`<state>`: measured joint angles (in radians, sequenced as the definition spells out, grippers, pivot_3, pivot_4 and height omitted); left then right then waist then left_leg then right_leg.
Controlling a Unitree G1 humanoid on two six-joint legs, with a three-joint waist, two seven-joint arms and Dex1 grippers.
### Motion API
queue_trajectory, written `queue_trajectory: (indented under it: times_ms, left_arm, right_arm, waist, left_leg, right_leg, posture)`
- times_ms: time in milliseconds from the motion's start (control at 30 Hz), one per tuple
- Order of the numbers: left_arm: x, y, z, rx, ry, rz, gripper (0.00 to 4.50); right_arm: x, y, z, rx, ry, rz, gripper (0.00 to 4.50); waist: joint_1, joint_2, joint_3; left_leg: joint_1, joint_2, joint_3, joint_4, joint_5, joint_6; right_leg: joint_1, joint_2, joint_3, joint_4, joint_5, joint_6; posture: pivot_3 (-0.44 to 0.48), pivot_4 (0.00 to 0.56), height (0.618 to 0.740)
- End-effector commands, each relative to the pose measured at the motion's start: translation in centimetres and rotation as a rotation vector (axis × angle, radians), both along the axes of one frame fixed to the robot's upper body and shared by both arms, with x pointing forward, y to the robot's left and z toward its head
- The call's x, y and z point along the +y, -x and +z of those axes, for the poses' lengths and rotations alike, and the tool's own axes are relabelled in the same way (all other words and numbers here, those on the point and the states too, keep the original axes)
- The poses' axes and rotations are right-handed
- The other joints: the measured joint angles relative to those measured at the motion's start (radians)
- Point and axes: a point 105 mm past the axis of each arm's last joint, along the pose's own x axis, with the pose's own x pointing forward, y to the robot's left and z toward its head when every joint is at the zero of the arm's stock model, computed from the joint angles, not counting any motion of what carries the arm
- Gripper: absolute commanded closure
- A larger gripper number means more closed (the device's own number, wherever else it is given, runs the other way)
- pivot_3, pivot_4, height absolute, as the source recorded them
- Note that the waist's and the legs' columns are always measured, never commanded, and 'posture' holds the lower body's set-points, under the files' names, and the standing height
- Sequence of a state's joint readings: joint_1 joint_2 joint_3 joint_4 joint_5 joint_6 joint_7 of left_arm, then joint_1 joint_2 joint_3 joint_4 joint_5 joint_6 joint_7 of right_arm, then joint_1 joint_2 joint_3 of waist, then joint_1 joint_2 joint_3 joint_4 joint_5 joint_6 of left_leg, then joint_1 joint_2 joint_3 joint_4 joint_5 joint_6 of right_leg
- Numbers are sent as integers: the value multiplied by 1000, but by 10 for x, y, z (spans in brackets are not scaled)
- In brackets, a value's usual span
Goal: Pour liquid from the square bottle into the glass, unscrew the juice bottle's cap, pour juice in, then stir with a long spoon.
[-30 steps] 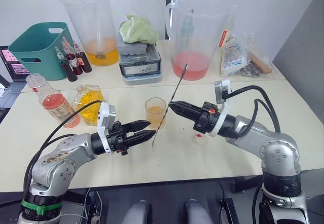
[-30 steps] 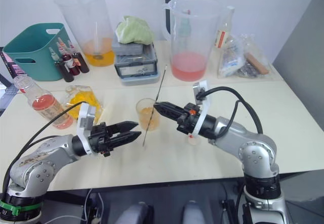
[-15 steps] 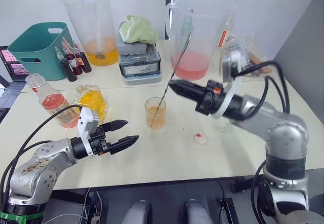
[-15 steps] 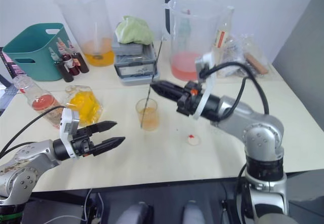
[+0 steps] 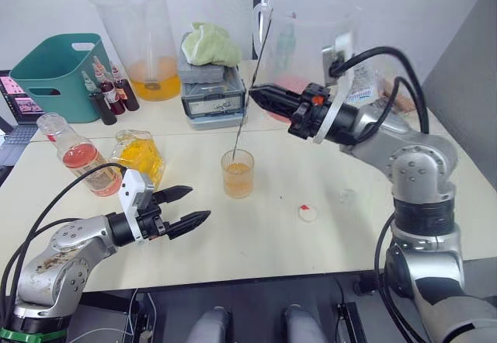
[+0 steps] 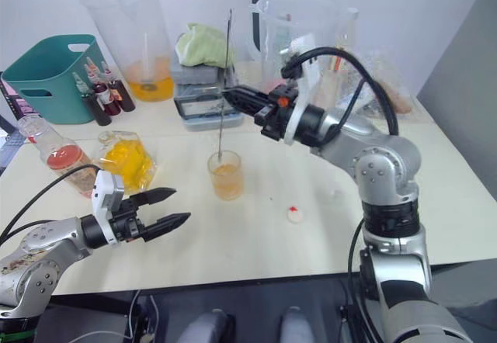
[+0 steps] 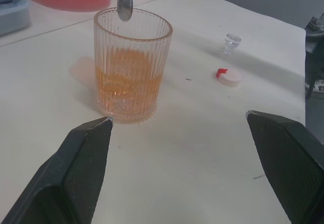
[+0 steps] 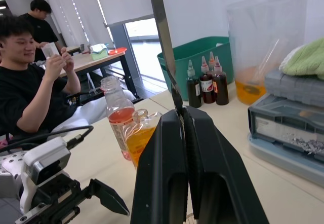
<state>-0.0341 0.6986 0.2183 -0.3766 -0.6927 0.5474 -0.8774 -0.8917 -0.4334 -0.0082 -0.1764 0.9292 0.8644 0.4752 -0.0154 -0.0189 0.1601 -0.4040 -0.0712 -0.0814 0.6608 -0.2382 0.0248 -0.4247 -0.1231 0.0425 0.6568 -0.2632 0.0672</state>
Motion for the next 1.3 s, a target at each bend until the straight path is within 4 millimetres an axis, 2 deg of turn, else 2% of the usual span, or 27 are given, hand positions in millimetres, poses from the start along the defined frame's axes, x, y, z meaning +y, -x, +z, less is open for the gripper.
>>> queue_trajectory:
  times_ms: [33,333,500,733,1100,1300]
  left_arm:
    - [-2,0,7,-45,-8,-4,19]
    - [-2,-5,5,-51,-20,-3,19]
    - [-4,-5,5,-55,-18,-11,19]
    - [-5,-4,4,-56,-17,-14,19]
    - [-6,-5,3,-54,-16,-14,19]
    - [-5,-5,3,-54,-18,-13,19]
  right_arm:
    - [6,-3,2,-52,11,-2,4500]
    - [37,-12,-26,-56,130,32,4500]
    - [27,-21,-29,-111,203,-10,4500]
    - [13,-15,-22,-144,255,1,4500]
    - [10,-9,-7,-125,214,-3,4500]
    - [8,3,-12,-99,241,27,4500]
  waist:
    - [0,0,0]
    - [-3,0,0]
    - [1,0,0]
    - [0,0,0]
    - [0,0,0]
    - [0,0,0]
  left_leg:
    - [0,0,0,0,0,0]
    - [0,0,0,0,0,0]
    - [0,-1,0,0,0,0]
    - [0,0,0,0,0,0]
    - [0,0,0,0,0,0]
    - [0,0,0,0,0,0]
  right_leg:
    - [0,0,0,0,0,0]
    - [0,0,0,1,0,0]
    - [0,0,0,0,0,0]
    - [0,0,-1,0,0,-1]
    - [0,0,0,0,1,-1]
    - [0,0,0,0,1,-1]
  posture:
    - [0,150,740]
    - [0,150,740]
    - [0,150,740]
    - [0,150,740]
    - [0,150,740]
    - [0,150,740]
